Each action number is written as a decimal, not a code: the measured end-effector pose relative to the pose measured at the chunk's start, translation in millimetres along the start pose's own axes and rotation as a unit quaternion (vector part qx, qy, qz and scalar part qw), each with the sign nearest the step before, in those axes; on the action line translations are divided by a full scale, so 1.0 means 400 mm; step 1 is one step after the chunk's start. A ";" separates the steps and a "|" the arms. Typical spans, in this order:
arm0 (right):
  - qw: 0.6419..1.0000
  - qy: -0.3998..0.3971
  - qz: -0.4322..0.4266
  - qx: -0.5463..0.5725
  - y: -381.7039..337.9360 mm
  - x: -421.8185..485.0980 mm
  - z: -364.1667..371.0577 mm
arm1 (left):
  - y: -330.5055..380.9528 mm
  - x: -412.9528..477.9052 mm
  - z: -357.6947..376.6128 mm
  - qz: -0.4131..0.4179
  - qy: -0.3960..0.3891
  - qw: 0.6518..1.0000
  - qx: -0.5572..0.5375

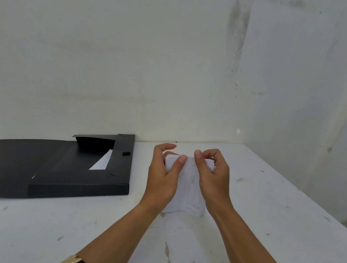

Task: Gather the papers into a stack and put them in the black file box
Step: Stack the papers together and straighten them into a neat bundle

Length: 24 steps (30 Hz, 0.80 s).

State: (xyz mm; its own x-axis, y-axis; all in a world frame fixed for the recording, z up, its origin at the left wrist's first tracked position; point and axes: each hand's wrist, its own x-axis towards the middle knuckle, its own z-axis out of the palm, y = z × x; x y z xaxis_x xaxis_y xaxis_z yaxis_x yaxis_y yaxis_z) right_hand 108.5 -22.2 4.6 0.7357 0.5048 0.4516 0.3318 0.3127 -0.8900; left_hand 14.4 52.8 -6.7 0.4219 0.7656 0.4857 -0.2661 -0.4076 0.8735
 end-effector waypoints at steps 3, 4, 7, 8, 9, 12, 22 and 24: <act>1.000 -0.014 0.024 -0.009 0.029 -0.017 -0.004 | -0.017 -0.020 -0.010 -0.034 -0.021 0.999 -0.019; 0.999 -0.020 0.038 -0.002 0.041 -0.025 -0.004 | -0.028 -0.029 -0.011 -0.044 -0.027 0.998 -0.030; 0.997 -0.013 0.072 0.020 0.056 -0.041 0.004 | -0.047 -0.046 -0.006 -0.062 -0.023 0.997 -0.047; 0.997 -0.007 0.073 0.024 0.054 -0.041 0.005 | -0.048 -0.044 -0.005 -0.063 -0.011 0.997 -0.045; 0.997 -0.002 0.071 0.027 0.051 -0.039 0.006 | -0.046 -0.041 -0.006 -0.061 0.002 0.997 -0.044; 0.997 0.008 0.066 0.031 0.041 -0.035 0.005 | -0.035 -0.031 -0.008 -0.049 0.018 0.998 -0.033; 0.999 0.021 0.042 0.025 0.037 -0.030 0.016 | -0.015 -0.016 -0.010 -0.031 -0.017 0.999 -0.034; 0.999 0.022 0.035 0.030 0.039 -0.032 0.018 | -0.017 -0.016 -0.011 -0.032 -0.016 0.999 -0.025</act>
State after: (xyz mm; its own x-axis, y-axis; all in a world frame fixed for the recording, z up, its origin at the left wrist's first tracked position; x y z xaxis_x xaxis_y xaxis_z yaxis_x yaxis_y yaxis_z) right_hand 99.9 -17.9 -14.6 0.7813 0.4923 0.3837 0.2438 0.3251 -0.9137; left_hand 9.5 52.8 -15.9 0.4672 0.7724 0.4304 -0.2803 -0.3323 0.9006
